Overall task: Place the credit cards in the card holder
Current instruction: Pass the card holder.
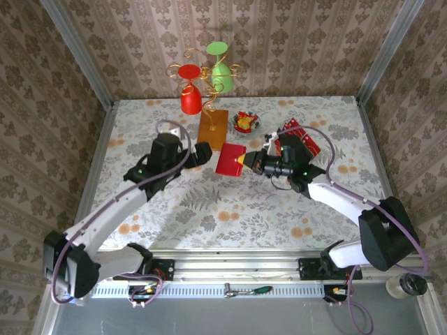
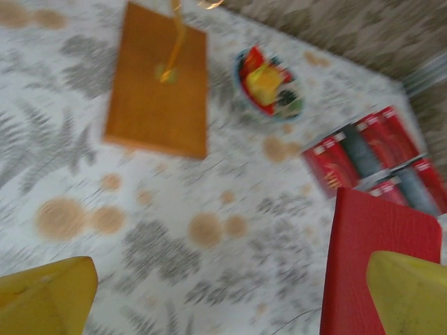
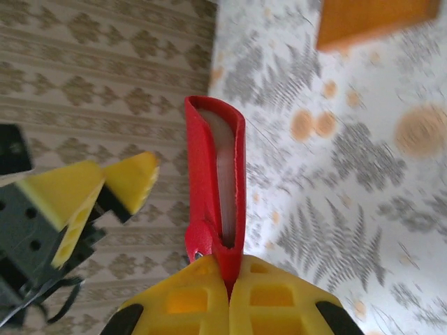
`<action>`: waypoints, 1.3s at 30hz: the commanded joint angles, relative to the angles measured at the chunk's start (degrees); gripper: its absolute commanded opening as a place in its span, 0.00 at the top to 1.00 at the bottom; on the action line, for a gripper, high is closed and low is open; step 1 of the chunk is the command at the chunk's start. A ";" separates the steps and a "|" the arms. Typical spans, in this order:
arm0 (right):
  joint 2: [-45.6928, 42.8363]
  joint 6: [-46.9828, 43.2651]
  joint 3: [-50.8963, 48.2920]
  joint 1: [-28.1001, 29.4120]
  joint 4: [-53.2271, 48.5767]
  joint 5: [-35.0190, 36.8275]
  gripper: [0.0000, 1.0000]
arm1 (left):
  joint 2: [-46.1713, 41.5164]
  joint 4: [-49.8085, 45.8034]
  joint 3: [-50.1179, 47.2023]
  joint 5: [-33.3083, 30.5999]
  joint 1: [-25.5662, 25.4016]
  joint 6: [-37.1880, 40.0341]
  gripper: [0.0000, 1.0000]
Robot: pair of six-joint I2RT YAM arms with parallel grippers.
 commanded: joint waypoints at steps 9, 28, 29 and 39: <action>6.06 4.79 5.82 -2.03 4.53 -11.45 1.00 | 9.98 20.18 1.77 23.50 4.92 -12.60 0.01; 8.56 8.85 5.47 -0.87 10.58 -12.78 1.00 | 13.87 30.58 -2.33 25.58 2.08 -18.24 0.34; 8.56 8.79 5.59 -0.82 10.65 -12.79 1.00 | 13.80 30.60 -2.19 25.62 2.09 -18.24 0.37; 8.65 8.78 5.67 -0.78 10.71 -13.01 1.00 | 13.64 31.81 -3.06 26.09 1.91 -18.54 0.51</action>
